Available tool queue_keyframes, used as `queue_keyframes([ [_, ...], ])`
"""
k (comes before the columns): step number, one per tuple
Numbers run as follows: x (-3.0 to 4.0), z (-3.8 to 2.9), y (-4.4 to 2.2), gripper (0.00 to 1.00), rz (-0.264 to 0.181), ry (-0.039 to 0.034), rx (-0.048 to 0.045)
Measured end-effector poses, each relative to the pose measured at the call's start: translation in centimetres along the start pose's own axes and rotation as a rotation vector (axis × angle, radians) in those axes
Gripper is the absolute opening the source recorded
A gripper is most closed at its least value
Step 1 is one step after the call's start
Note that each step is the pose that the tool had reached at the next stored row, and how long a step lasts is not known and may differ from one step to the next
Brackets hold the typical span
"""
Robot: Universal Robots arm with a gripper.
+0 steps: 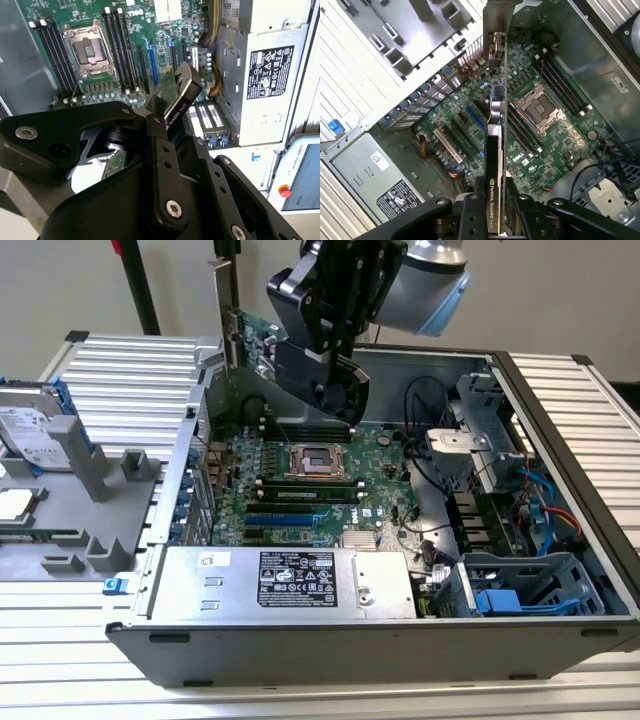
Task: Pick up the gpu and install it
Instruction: 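Insert the gpu into the slot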
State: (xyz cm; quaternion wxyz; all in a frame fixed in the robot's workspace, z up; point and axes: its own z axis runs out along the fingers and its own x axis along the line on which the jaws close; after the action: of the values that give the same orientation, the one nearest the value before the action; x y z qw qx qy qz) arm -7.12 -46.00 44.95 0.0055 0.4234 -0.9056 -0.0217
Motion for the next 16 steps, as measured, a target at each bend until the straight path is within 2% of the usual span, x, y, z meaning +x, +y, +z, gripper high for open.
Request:
queue_keyframes([
  [16, 0.00, -0.07, 0.00, 0.00, -0.132, 0.0058, -0.0011],
])
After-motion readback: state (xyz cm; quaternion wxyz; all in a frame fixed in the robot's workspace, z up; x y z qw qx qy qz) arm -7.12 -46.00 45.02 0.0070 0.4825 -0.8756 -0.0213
